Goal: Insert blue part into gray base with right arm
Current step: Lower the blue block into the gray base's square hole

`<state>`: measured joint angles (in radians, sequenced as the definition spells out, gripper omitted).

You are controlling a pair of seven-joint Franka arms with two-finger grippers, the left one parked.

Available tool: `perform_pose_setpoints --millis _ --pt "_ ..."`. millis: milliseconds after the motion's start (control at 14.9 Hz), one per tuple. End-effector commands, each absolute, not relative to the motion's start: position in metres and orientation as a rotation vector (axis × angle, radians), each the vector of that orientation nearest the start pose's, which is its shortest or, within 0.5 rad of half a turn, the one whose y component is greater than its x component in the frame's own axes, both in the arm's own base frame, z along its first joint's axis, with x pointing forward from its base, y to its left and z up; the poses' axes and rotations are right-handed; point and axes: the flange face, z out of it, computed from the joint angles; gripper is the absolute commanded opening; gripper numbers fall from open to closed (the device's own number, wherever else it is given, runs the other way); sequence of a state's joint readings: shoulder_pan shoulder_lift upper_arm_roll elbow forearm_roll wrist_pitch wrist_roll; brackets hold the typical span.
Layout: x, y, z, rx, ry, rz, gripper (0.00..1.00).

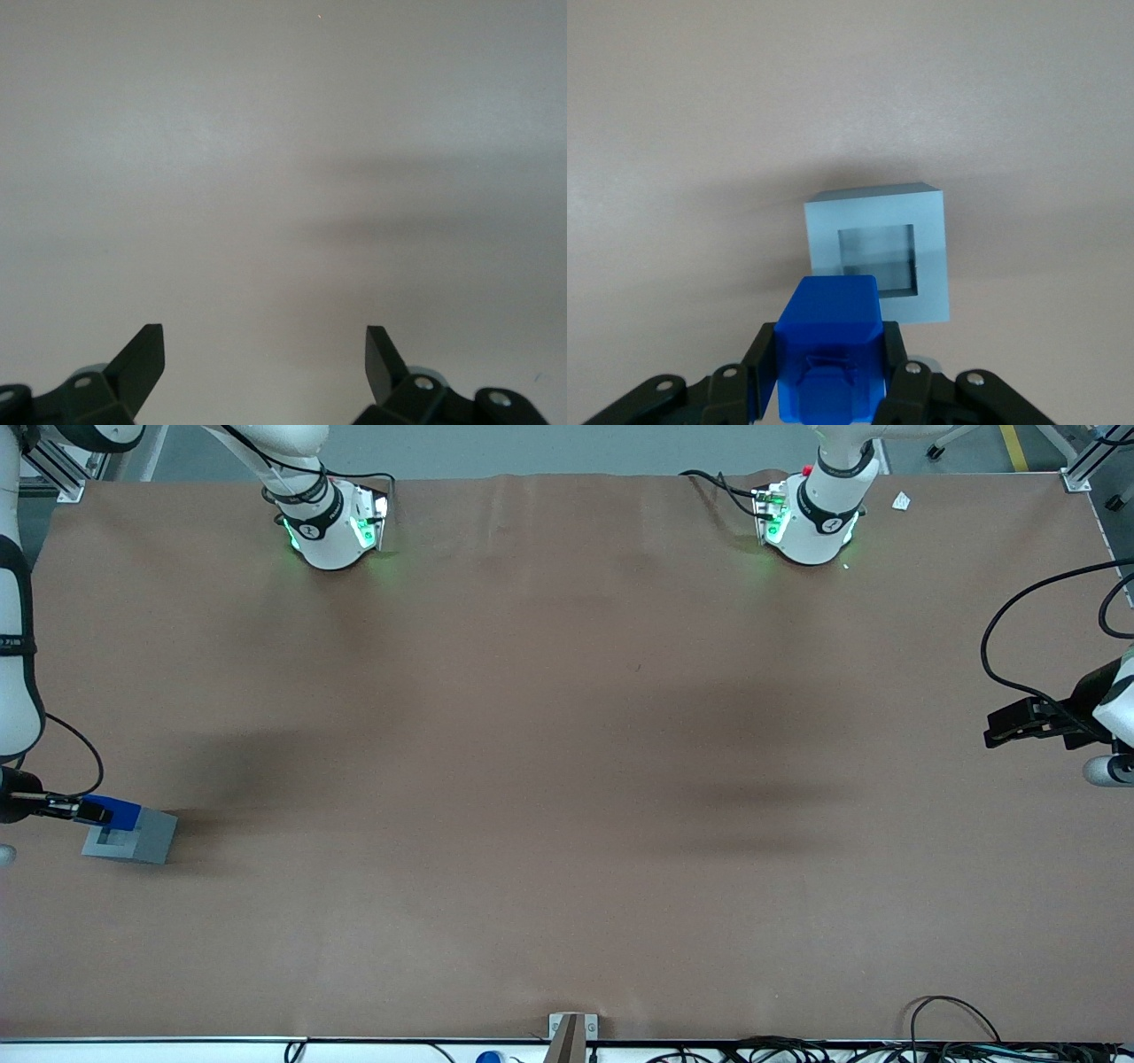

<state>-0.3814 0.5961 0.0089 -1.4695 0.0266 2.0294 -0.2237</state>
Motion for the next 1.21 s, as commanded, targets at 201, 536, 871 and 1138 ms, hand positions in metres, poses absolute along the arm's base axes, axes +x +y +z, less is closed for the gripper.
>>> perform_pose_setpoints --millis 201,536,871,1138 --pt "0.674 -0.265 0.321 -3.097 0.134 0.012 0.0" --pt "0.673 -0.272 0.325 -3.101 0.142 0.0 0.0" --pt "0.673 -0.283 0.321 -3.103 0.131 -0.006 0.0" --pt "0.672 -0.288 0.317 -3.102 0.131 -0.002 0.0"
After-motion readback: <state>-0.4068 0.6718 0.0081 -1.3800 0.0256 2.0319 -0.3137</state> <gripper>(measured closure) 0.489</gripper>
